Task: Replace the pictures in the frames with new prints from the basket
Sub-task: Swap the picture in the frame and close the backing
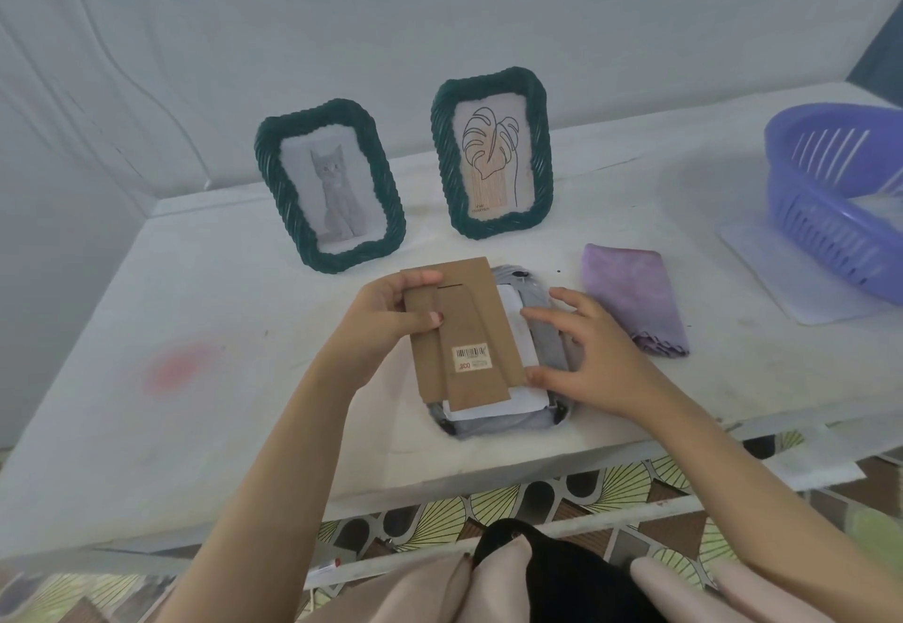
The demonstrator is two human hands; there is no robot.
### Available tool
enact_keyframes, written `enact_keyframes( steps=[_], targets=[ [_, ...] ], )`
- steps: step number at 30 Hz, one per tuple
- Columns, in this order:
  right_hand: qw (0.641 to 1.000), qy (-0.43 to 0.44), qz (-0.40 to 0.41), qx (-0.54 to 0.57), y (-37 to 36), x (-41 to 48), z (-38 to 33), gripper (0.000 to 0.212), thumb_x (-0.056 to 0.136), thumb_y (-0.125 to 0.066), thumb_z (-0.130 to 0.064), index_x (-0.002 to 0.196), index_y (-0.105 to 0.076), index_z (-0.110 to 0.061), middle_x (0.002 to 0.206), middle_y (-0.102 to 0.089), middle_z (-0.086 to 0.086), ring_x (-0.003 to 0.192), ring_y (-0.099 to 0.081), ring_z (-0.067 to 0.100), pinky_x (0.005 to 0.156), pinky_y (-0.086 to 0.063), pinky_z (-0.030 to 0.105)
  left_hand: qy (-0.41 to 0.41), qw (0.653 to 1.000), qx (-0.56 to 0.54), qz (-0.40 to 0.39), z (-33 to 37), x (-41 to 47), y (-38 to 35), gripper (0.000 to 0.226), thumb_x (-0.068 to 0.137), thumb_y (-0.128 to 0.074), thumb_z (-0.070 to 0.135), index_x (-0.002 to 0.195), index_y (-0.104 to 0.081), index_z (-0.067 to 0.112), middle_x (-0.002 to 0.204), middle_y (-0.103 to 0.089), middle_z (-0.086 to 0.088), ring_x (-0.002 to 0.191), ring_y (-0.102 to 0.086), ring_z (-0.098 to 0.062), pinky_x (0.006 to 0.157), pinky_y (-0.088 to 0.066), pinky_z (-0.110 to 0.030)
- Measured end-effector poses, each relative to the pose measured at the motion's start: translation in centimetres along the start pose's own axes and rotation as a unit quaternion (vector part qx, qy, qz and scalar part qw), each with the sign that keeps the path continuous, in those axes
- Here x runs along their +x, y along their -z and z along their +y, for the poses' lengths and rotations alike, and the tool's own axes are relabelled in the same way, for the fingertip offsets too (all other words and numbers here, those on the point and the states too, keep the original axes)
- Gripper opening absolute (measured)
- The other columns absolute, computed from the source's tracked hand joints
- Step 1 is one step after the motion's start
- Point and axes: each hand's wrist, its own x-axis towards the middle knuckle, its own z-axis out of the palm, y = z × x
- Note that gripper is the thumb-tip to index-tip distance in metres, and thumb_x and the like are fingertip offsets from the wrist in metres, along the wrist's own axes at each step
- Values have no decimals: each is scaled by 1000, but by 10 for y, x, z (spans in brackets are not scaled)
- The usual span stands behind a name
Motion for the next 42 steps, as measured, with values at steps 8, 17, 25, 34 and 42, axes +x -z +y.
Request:
enact_keyframes(
  steps=[8, 17, 25, 34, 42],
  targets=[
    [992, -5, 72, 103, 3, 2, 4, 28, 91, -54, -17, 112, -59, -35, 132, -47, -5, 99, -47, -9, 79, -35, 1, -1, 999, 20, -31, 3, 0, -17, 41, 77, -60, -15, 104, -61, 16, 103, -64, -3, 84, -63, -11, 71, -52, -20],
    [994, -16, 52, 92, 1, 0, 5, 35, 81, -68, -25, 116, -62, -25, 134, -43, -9, 111, -41, 2, 79, -31, 1, 19, 998, 50, -43, 3, 5, -26, 41, 77, -62, -14, 105, -59, 15, 103, -64, -6, 87, -63, -12, 72, -55, -21],
    [995, 2, 50, 85, -1, 1, 7, 40, 76, -74, -23, 114, -62, -27, 131, -42, -10, 117, -37, -1, 87, -31, 4, -18, 966, 259, 3, -2, 2, -29, 39, 77, -69, 4, 107, -58, 27, 106, -58, -5, 83, -58, -17, 77, -52, -28],
    [995, 12, 45, 92, -1, 0, 8, 43, 75, -74, -21, 114, -59, -31, 127, -39, -12, 120, -38, 4, 96, -33, 22, -74, 880, 469, 20, -11, 0, -26, 59, 83, -61, 34, 137, -41, 26, 146, -39, 0, 135, -23, -24, 109, -20, -33],
    [997, 11, 32, 71, -2, 2, 10, 60, 76, -73, -21, 130, -49, -26, 133, -37, -9, 123, -34, 3, 97, -30, 18, -90, 874, 476, 42, -18, -7, -26, 59, 83, -62, 41, 136, -45, 23, 153, -27, -1, 140, -19, -20, 112, -15, -32]
  ],
)
